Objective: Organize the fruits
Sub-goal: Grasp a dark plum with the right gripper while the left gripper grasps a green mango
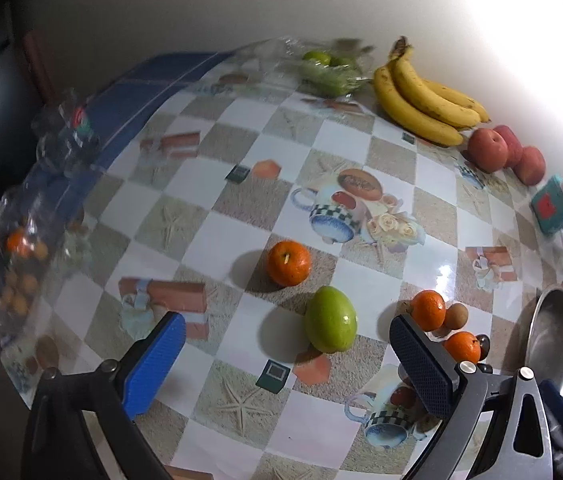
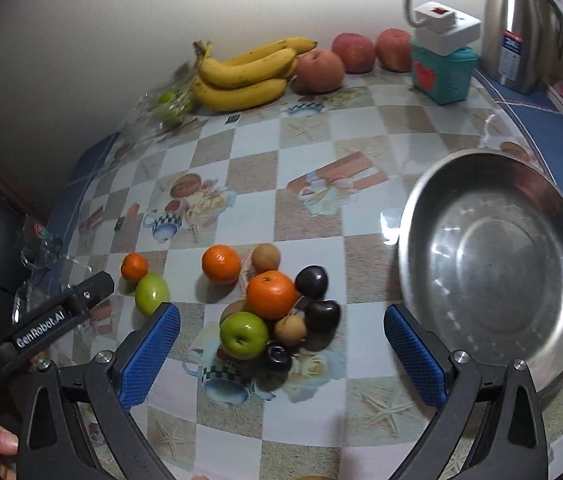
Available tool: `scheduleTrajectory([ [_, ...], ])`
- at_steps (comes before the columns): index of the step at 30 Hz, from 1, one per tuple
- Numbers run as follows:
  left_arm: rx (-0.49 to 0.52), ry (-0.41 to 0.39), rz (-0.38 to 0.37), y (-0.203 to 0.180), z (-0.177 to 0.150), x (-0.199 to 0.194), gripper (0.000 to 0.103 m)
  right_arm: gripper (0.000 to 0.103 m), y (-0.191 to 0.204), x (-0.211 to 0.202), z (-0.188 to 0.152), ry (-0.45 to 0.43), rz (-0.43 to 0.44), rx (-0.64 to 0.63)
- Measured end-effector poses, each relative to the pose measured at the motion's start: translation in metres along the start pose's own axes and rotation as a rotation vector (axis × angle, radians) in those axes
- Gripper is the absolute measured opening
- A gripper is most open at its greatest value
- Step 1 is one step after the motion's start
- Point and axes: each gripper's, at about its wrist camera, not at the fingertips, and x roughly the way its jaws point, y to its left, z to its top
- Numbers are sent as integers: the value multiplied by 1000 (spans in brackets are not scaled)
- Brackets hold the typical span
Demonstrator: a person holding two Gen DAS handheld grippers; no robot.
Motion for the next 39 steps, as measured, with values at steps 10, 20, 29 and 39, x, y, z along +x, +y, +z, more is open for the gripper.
scheduleTrajectory([
  [10, -3, 73, -44, -8, -4, 12, 103, 101, -5, 28, -26, 110, -63, -28],
  [20, -39, 161, -44, -6, -7, 39, 103, 77, -6, 47, -41, 193, -47, -28],
  [29, 6, 186, -64, -20, -10, 42, 103, 50, -9, 51, -42, 211, -39, -31],
  [39, 14, 194, -82, -26, -11, 41, 103, 39, 5, 58, -44, 208, -25, -85],
])
